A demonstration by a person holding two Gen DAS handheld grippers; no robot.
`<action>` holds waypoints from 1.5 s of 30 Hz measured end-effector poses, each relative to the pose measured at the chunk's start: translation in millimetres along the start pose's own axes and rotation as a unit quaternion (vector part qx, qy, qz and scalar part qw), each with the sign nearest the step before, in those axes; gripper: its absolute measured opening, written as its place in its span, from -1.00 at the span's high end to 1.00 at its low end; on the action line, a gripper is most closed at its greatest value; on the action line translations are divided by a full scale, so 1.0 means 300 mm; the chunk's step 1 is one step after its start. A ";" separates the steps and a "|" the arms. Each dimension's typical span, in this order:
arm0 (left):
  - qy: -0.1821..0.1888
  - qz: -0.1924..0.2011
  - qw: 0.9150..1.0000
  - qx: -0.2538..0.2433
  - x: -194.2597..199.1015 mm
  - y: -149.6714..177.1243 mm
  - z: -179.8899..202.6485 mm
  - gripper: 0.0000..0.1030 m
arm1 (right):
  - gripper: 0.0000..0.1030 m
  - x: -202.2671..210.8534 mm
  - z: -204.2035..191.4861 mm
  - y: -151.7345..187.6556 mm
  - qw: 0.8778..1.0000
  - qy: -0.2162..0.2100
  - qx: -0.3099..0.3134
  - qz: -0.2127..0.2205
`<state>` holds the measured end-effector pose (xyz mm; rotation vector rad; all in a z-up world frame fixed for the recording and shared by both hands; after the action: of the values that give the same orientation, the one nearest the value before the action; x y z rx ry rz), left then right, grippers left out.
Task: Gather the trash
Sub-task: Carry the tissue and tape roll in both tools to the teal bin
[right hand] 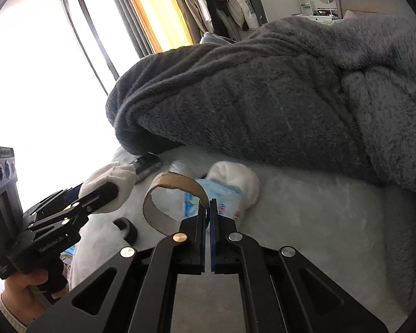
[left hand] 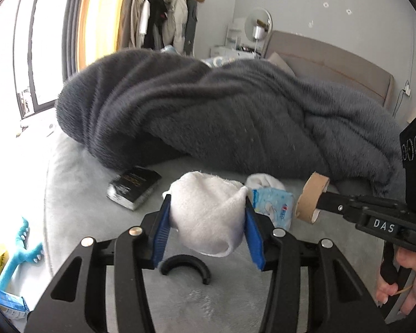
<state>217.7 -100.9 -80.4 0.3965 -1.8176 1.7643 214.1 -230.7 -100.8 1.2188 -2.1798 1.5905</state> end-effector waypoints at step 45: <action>-0.138 -0.136 0.977 0.087 0.220 0.363 -0.705 -0.02 | 0.96 -0.299 -0.750 0.126 0.988 -0.083 0.120 -0.047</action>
<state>142.9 127.4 -137.1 0.9561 -1.6927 1.7443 176.9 11.2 -86.2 1.5507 -2.0319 1.8112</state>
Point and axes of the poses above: each gripper's, at about its wrist camera, not at the fingertips, and x roughly against the way its jaws point, z to its right, y to its underside, the point moved 10 cm from there along -x, roughly the way its jaws point, and after that the axes turned 8 degrees about -y, right-handed, at the moved point
